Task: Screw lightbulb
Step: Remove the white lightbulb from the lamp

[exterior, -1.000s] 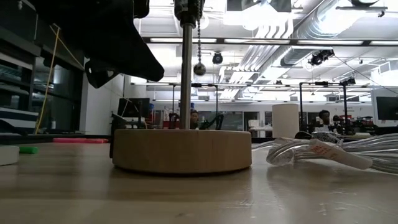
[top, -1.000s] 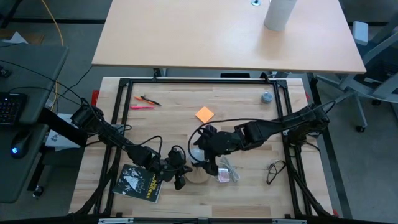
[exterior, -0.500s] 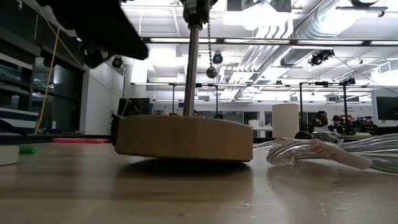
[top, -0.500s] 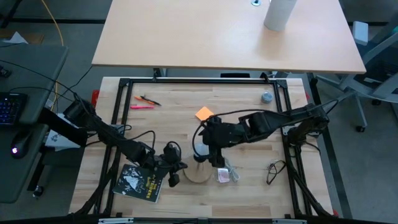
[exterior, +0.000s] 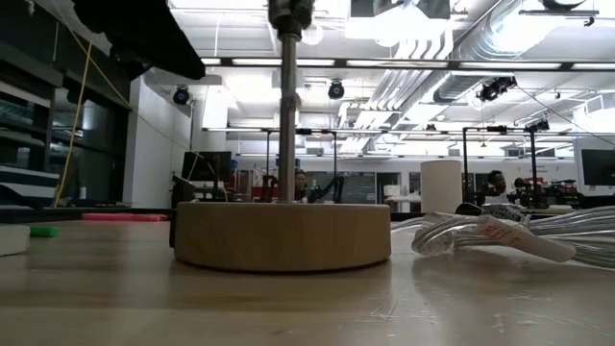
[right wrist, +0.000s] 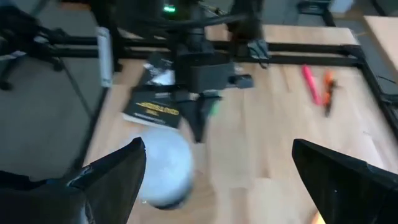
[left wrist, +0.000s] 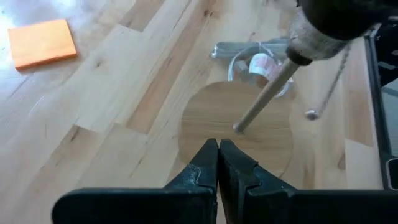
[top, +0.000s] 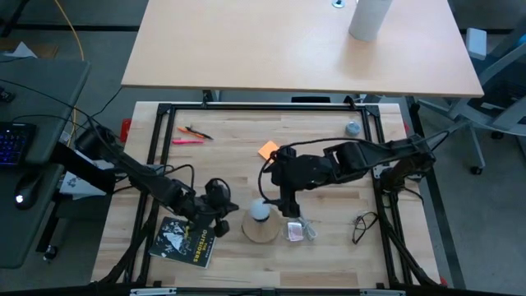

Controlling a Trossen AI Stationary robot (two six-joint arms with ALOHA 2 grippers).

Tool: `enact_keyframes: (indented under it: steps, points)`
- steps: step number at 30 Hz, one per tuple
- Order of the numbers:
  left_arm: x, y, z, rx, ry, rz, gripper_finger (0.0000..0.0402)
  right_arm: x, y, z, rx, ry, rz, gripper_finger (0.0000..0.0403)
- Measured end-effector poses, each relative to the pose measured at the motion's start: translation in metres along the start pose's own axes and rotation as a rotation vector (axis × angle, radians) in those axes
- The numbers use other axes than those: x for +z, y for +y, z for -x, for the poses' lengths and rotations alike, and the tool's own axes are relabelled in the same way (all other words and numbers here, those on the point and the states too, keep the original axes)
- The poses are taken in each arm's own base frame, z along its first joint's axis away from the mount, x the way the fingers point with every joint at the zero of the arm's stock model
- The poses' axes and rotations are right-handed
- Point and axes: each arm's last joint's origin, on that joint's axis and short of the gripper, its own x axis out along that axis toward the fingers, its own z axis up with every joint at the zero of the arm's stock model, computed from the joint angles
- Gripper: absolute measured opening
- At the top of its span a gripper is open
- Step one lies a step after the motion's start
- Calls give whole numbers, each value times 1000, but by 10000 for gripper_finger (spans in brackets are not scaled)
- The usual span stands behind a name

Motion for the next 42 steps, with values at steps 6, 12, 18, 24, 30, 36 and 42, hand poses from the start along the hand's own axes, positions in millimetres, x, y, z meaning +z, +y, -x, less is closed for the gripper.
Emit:
enact_keyframes:
  steps: [6,12,18,24,30,36,42]
  points:
    - [13,5,19,-32,-75,-12,0,-2,20,4,90,2,-155,392]
    - [36,22,51,9,-244,-12,0,-18,47,12,231,169,-275,392]
    - [59,43,72,21,-377,3,0,-30,77,24,315,275,-368,392]
    - [78,50,69,12,-469,2,0,-46,113,15,308,360,-408,387]
    - [83,50,45,-54,-428,-15,0,-78,156,-16,309,531,-334,249]
    - [83,44,16,-139,-377,-25,0,-97,171,-37,212,554,-264,22]
    - [88,36,-1,-195,-439,18,0,-86,157,-40,-22,340,-258,6]
